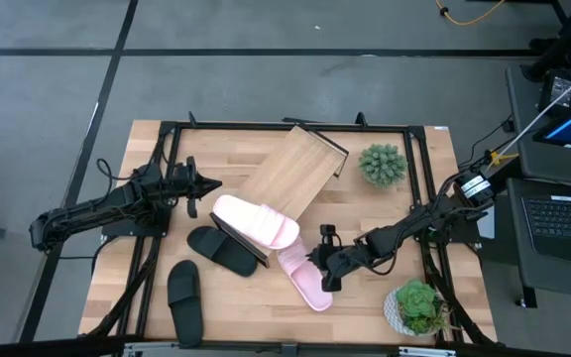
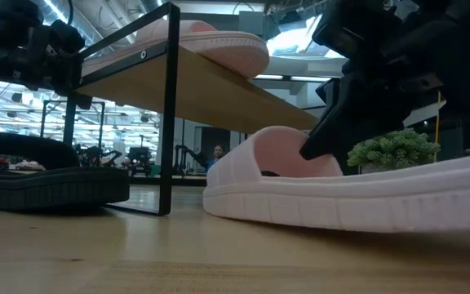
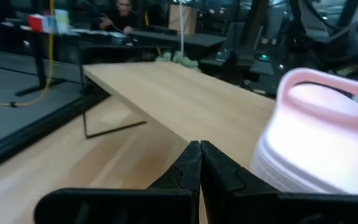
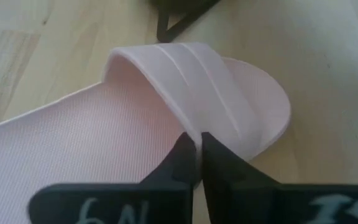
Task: Pick and place slides into the shelf
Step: Put the pink slides on the shelf
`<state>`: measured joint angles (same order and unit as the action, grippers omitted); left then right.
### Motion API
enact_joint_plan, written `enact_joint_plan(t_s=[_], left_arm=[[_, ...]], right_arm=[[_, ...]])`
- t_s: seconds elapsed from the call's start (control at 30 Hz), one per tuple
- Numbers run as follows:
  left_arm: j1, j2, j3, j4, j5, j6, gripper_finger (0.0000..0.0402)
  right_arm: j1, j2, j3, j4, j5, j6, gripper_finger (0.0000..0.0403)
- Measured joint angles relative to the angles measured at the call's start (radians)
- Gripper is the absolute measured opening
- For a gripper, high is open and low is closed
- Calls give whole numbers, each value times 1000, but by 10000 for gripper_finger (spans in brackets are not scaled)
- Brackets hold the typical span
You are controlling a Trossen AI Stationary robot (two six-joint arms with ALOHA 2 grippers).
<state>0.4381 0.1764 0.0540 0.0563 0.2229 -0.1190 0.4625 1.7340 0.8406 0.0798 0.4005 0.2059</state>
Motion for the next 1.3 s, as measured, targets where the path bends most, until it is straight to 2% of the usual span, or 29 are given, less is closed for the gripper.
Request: enact_joint_plan(t_s=[0.17,0.27,0.57,0.73,0.8,1.0,1.2,1.3], left_arm=[[0,0,0,3,-93,33,0],[0,0,0,8,-111,35,0],[0,0,1,85,-111,51,0],[0,0,26,117,-109,70,0],[0,0,54,116,-106,71,0],[0,0,120,89,-11,89,0],[0,0,132,83,-8,89,0],[0,0,132,78,-5,88,0]], right_arm=[[6,-21,0,-69,3,50,14],[6,-62,0,-149,27,100,14],[42,-238,-3,-388,128,221,13],[75,-308,-3,-440,206,256,13],[85,-338,-3,-467,225,261,13],[107,-435,-2,-521,289,258,13],[133,-539,-2,-596,381,247,13],[139,-583,-2,-629,390,233,13]])
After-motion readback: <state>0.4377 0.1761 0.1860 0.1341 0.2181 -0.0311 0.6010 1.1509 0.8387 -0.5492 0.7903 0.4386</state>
